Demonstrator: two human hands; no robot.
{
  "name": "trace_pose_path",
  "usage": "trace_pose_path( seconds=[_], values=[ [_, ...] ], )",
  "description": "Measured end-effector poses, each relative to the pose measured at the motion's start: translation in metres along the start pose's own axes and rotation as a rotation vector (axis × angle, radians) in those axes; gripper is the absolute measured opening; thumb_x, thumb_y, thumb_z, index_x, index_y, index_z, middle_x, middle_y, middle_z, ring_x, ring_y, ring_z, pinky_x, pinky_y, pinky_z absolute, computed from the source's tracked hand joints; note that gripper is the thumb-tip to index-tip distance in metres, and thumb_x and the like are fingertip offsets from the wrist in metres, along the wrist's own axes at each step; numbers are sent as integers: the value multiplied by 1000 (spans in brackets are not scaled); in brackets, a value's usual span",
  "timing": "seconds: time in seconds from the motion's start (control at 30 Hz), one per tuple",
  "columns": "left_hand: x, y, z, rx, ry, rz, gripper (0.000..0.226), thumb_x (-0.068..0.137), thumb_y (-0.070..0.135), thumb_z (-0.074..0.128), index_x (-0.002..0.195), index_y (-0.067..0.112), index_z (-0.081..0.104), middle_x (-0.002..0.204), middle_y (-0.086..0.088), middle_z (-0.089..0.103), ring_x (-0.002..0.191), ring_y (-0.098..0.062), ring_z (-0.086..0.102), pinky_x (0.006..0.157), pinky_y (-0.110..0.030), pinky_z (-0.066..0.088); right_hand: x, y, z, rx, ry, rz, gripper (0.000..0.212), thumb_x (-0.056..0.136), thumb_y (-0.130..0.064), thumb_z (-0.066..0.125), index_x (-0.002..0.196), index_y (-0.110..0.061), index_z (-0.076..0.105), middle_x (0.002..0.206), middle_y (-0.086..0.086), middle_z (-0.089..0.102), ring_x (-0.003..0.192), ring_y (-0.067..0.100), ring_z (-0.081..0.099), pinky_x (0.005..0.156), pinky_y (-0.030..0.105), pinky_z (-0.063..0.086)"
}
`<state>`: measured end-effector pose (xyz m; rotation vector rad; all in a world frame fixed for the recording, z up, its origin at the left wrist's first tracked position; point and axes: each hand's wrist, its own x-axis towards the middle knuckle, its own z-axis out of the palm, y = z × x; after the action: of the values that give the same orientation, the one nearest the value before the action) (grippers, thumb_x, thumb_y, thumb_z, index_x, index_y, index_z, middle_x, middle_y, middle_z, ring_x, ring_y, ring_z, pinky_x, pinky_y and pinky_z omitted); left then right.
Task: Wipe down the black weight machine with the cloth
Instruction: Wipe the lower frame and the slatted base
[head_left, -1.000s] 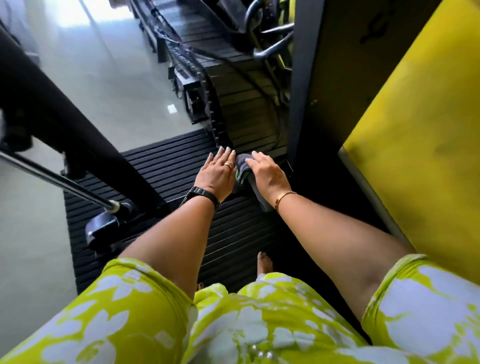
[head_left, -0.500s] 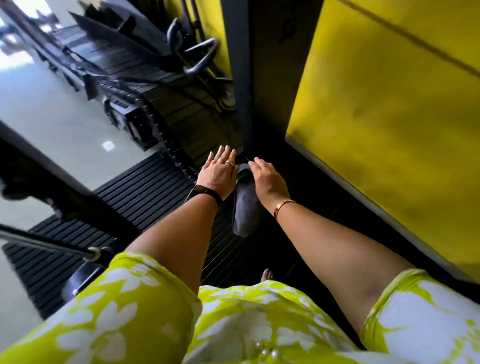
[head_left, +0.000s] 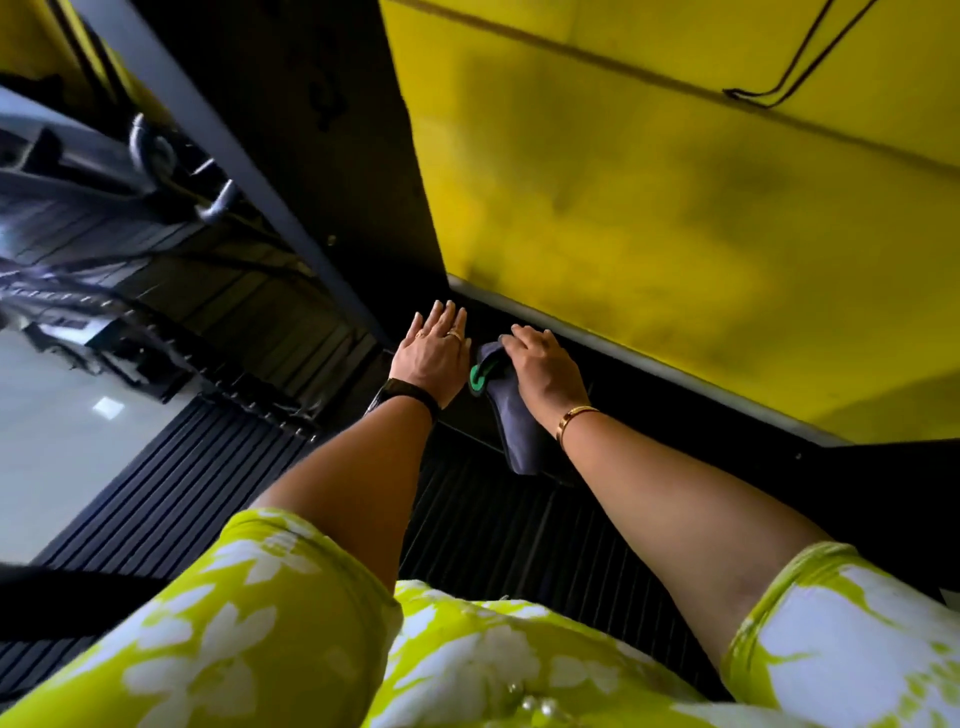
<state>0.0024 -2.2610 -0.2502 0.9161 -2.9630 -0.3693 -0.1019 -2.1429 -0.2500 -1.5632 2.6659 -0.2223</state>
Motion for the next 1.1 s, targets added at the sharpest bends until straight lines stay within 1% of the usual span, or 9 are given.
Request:
trace_pose_path(
  seconds=[0.1, 0.23, 0.33, 0.5, 0.57, 0.67, 0.9, 1.0, 1.1],
  values=[
    [8, 9, 5, 2, 16, -12, 52, 107, 30, 21, 155, 12, 10, 163, -5, 5, 150, -18, -2, 120, -32, -4, -1, 11, -3, 5, -9, 8, 45, 102, -7, 35, 148, -8, 34, 157, 12, 27, 143, 27, 24, 117, 33, 12],
    [35, 45, 18, -9, -5, 41, 52, 107, 29, 21, 155, 12, 11, 163, -4, 6, 150, -17, -2, 120, -31, -4, 1, 56, -5, 30, -44, 88, 46, 103, -13, 38, 148, -10, 34, 157, 12, 27, 143, 28, 24, 117, 34, 13],
    [47, 55, 27, -15, -38, 54, 52, 107, 28, 23, 155, 12, 11, 163, -4, 7, 150, -17, -1, 119, -31, -4, 2, 75, -1, 44, -33, 143, 46, 103, -12, 36, 149, -12, 34, 156, 12, 28, 143, 27, 25, 117, 34, 13],
    [64, 56, 39, -5, -68, 89, 52, 107, 27, 24, 155, 11, 12, 163, -4, 8, 150, -17, 1, 119, -31, -3, 9, 86, 9, 68, -68, 192, 46, 103, -13, 38, 148, -13, 35, 156, 13, 28, 142, 29, 25, 117, 35, 11],
    [74, 51, 43, 0, -82, 102, 53, 106, 27, 24, 155, 11, 12, 163, -5, 8, 150, -17, 1, 119, -31, -3, 16, 88, 13, 69, -87, 210, 46, 102, -14, 38, 148, -13, 35, 156, 13, 28, 142, 30, 26, 118, 36, 11],
    [90, 40, 48, 12, -113, 128, 53, 107, 27, 24, 155, 11, 12, 163, -5, 8, 150, -17, 1, 119, -31, -3, 29, 87, 20, 89, -107, 246, 45, 102, -15, 38, 147, -13, 38, 155, 14, 31, 141, 32, 28, 117, 36, 15],
    [141, -5, 54, 26, -172, 228, 52, 107, 27, 25, 155, 11, 13, 163, -5, 9, 150, -18, 2, 120, -32, -2, 69, 64, 39, 133, -96, 365, 43, 102, -11, 37, 145, -9, 41, 153, 17, 34, 140, 34, 30, 116, 39, 17],
    [160, -27, 60, 30, -187, 256, 52, 107, 27, 24, 155, 11, 12, 163, -6, 9, 150, -18, 2, 120, -32, -2, 88, 53, 55, 164, -85, 420, 42, 101, -8, 40, 143, -8, 44, 152, 17, 36, 139, 35, 32, 115, 40, 22],
    [172, -53, 72, 40, -202, 269, 52, 107, 27, 24, 155, 10, 12, 163, -6, 9, 150, -18, 1, 120, -33, -2, 102, 43, 73, 233, -76, 519, 43, 102, -16, 41, 144, -11, 43, 153, 15, 33, 139, 34, 31, 112, 38, 27]
  ],
)
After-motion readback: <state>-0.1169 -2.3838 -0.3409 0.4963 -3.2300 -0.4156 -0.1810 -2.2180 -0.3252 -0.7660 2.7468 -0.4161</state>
